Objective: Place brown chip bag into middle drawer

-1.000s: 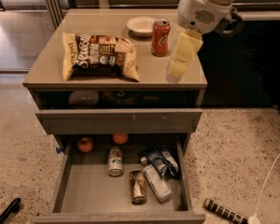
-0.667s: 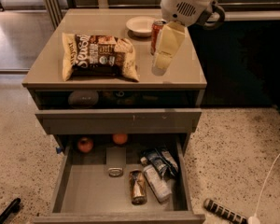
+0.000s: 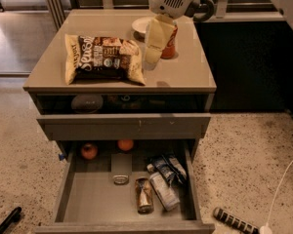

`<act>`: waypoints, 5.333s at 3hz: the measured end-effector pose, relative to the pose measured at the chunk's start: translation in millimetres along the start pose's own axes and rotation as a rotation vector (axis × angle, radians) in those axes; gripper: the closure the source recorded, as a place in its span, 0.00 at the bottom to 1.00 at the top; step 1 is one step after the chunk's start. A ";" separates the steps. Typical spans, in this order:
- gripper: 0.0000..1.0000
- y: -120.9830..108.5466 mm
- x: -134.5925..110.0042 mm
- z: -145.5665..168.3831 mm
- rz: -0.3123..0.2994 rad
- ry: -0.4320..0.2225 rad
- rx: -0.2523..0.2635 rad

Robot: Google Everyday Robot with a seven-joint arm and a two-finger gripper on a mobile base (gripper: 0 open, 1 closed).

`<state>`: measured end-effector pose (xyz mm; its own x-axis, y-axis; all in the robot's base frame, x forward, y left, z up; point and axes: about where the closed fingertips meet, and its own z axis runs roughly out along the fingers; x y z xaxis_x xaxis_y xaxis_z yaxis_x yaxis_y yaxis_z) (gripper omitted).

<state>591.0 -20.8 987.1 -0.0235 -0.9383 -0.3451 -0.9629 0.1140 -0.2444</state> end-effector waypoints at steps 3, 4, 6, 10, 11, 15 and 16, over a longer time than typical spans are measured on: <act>0.00 -45.9 -92.1 46.6 -0.069 -0.062 -0.036; 0.00 -53.0 -95.3 52.2 -0.061 -0.065 -0.022; 0.00 -114.5 -121.2 76.6 -0.004 -0.110 0.019; 0.00 -84.7 -134.6 132.8 -0.036 -0.118 -0.065; 0.00 -48.9 -121.6 167.9 -0.030 -0.096 -0.133; 0.00 -43.7 -137.2 195.3 -0.045 -0.100 -0.169; 0.18 -43.7 -137.2 195.3 -0.045 -0.100 -0.169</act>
Offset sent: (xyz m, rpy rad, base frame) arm 0.0547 0.0777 0.0027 0.0220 0.0182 0.0733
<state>688.8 166.7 868.2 0.0389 -0.9032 -0.4275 -0.9940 0.0088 -0.1090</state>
